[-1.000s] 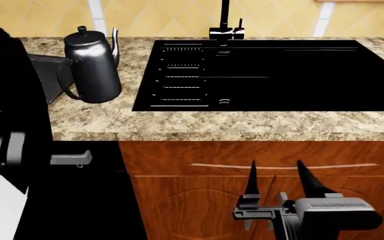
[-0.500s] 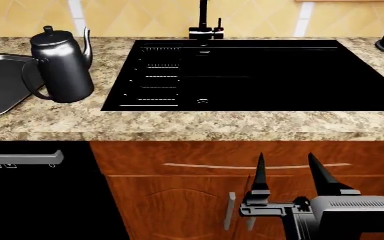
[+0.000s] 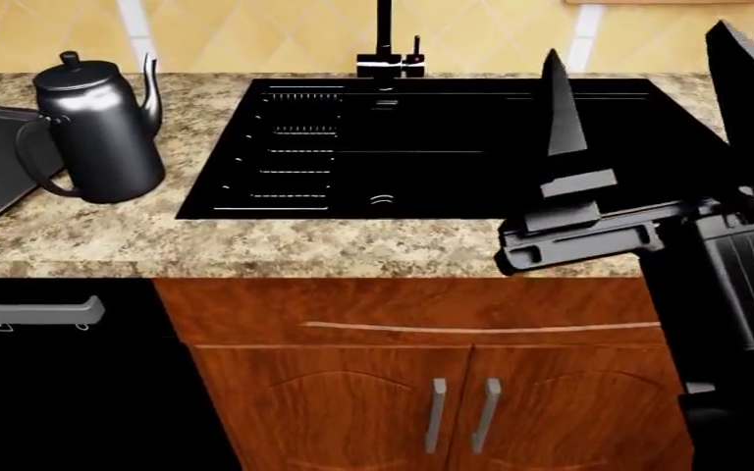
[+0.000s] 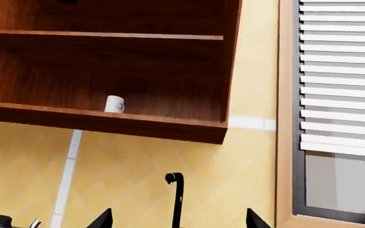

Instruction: Pick the kettle from the counter and place it on the tray. Then pick the mug from the cabinet and place it on the tray. Then close the cabinet doors.

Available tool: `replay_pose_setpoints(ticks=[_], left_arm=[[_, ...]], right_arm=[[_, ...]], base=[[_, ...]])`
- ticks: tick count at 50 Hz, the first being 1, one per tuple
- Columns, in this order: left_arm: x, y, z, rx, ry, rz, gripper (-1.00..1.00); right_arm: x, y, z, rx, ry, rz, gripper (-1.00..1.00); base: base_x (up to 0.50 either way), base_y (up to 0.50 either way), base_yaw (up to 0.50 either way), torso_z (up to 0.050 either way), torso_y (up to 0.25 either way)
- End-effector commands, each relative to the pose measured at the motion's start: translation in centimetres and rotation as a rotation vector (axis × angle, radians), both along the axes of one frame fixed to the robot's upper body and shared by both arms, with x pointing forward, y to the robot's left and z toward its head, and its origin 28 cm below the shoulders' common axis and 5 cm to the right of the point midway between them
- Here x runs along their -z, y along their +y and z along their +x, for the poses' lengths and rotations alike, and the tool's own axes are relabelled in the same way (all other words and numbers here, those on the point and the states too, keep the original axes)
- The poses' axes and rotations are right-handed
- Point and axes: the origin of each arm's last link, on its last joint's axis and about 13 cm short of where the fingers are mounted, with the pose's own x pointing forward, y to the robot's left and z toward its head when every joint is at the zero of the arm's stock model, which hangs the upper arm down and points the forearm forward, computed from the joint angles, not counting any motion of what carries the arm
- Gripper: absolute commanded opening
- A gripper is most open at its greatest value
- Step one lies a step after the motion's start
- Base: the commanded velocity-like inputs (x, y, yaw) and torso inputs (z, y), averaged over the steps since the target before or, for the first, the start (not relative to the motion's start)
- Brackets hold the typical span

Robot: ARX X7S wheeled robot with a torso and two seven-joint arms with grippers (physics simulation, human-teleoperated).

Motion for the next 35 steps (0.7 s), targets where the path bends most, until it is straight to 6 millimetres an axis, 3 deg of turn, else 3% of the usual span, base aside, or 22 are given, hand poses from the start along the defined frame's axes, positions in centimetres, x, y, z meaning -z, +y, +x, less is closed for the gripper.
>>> replay_pose_setpoints(ticks=[1,35], left_arm=[[0.2,0.4,0.4,-0.012,0.015,0.005,1.00],[0.1,2.2,0.6,-0.068,0.015,-0.037,1.00]], right_arm=[[-4.8,-1.7,-3.9,0.227,-0.026,-0.080,1.00],[-3.6,-1.5,-2.9,0.243,-0.006,-0.092,1.00]], base=[[0.50,0.00,0.00,0.000,0.000],[0.50,0.00,0.00,0.000,0.000]])
